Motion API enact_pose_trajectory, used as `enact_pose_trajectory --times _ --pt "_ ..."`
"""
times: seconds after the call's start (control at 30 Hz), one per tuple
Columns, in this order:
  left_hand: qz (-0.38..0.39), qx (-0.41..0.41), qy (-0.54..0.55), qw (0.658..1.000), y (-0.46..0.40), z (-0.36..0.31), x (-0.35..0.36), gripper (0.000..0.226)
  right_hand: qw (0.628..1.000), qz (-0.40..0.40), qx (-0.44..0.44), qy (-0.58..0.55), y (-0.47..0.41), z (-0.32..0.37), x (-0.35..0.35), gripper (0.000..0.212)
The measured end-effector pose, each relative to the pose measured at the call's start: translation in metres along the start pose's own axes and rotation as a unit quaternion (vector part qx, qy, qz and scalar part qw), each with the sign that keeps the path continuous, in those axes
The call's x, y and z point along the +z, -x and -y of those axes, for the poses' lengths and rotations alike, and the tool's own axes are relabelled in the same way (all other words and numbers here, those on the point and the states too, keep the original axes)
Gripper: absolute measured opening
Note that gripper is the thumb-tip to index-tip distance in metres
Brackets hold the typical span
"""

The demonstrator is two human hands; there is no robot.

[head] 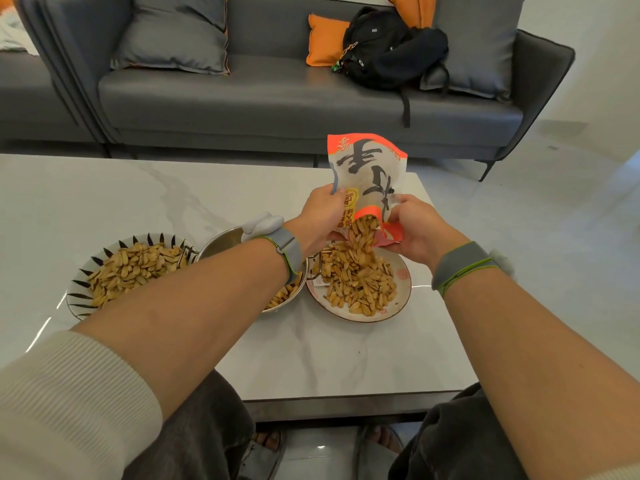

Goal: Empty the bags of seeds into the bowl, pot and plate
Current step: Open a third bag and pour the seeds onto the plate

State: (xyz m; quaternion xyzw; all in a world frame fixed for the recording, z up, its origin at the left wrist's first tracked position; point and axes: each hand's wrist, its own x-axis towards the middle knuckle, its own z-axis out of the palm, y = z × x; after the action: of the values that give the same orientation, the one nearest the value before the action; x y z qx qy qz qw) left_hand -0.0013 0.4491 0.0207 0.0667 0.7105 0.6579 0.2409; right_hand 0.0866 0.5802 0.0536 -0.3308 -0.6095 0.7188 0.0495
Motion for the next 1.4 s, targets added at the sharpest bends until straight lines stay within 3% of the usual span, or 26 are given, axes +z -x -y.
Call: enact_pose_trajectory --times 0.2,0.8,0.97,1.17,1.4 --pt "0.002 -0.003 0.002 1.0 -0.001 0.0 0.0 0.037 1.0 -0.009 0.004 0.012 -0.003 0.001 -0.001 0.063" --pt "0.015 -0.024 -0.049 0.998 -0.002 0.013 -0.003 0.037 0.999 0.003 0.016 0.049 -0.001 -0.013 0.007 0.045" --pt "0.01 -0.02 -0.045 0.999 0.0 0.014 -0.003 0.039 0.999 -0.008 0.009 0.045 0.0 -0.013 0.006 0.055" --pt "-0.001 -0.009 -0.062 0.998 -0.003 0.019 0.0 0.04 0.999 -0.006 0.003 0.052 0.0 -0.017 0.007 0.047" --pt "0.01 0.003 -0.054 0.999 -0.001 0.014 0.001 0.037 0.999 -0.017 -0.004 0.041 -0.002 -0.013 0.007 0.052"
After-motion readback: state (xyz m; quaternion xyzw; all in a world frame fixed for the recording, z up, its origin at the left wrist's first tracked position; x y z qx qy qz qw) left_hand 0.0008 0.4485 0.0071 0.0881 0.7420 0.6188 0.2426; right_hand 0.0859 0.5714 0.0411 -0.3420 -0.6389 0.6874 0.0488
